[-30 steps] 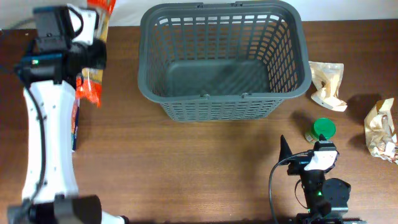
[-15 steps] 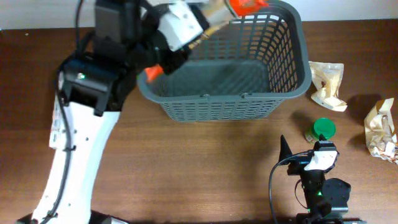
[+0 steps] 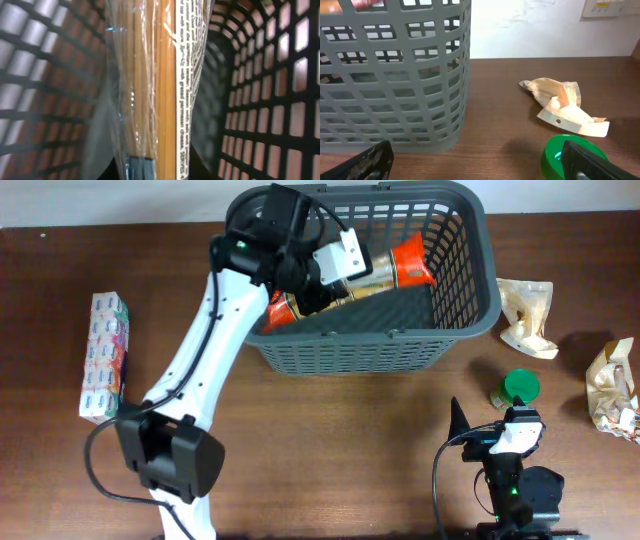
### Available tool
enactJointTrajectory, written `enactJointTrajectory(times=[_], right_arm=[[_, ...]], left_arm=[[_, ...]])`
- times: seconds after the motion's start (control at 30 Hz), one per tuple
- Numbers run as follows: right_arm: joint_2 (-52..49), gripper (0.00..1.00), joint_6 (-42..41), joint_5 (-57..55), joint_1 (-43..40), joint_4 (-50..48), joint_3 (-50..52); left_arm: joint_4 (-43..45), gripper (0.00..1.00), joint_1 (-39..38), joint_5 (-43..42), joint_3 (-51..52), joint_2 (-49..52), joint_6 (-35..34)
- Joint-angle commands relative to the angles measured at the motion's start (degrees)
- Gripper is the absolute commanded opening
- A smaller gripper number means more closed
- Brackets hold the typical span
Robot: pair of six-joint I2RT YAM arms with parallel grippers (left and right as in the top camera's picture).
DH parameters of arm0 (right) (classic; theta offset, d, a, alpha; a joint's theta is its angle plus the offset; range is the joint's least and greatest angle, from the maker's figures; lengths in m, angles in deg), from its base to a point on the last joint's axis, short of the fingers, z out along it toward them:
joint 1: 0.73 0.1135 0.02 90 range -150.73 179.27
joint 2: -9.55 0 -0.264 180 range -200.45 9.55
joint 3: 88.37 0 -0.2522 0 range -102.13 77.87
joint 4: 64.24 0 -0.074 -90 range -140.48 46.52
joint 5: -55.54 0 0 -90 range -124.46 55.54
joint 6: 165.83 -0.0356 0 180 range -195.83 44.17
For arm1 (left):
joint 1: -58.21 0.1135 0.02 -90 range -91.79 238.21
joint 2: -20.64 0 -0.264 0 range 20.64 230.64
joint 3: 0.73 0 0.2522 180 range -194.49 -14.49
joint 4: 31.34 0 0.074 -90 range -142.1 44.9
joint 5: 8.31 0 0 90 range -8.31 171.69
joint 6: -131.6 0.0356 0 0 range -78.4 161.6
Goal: Pack container
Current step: 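Lift the spaghetti package with the left gripper over the basket, then release the spaghetti into the basket and withdraw the left gripper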
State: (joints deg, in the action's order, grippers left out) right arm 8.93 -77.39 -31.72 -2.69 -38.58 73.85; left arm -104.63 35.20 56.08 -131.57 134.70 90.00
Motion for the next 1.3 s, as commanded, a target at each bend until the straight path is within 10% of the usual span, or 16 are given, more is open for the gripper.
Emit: enactJointTrajectory(times=[0.0,0.27,0.43,0.5,0.9,1.1,1.27], right_arm=[[0.44,0.99,-0.35,0.48,-0.42,0.07,0.39],[0.44,0.99,-0.35,0.48,-0.42,0.07,0.39],[0.44,0.99,-0.35,0.50,-0.42,0.04,0.39],[0.42,0.99,-0.35,0.48,-0.42,0.07,0.39],[0.44,0.99,-0.35,0.48,-0.42,0.07,0.39],[0.44,0.99,-0.35,0.48,-0.42,0.07,0.39],[0.44,0.99,-0.35,0.48,-0.42,0.07,0.39]], left_arm=[[-3.32,0.02,-2.80,-4.17,-2.08,1.44,4.92],[-3.30,0.02,-4.11,-2.93,-2.01,3.37,4.85],[-3.34,0.92,-4.11,0.57,-2.01,3.37,4.74],[-2.82,0.99,-4.11,0.59,-2.03,3.37,2.80],[-3.15,0.99,-3.82,19.50,-28.26,3.34,-20.55],[-18.97,0.99,3.58,46.84,-39.76,3.32,-43.95],[-32.28,0.99,15.74,48.57,-39.71,3.32,-59.76]])
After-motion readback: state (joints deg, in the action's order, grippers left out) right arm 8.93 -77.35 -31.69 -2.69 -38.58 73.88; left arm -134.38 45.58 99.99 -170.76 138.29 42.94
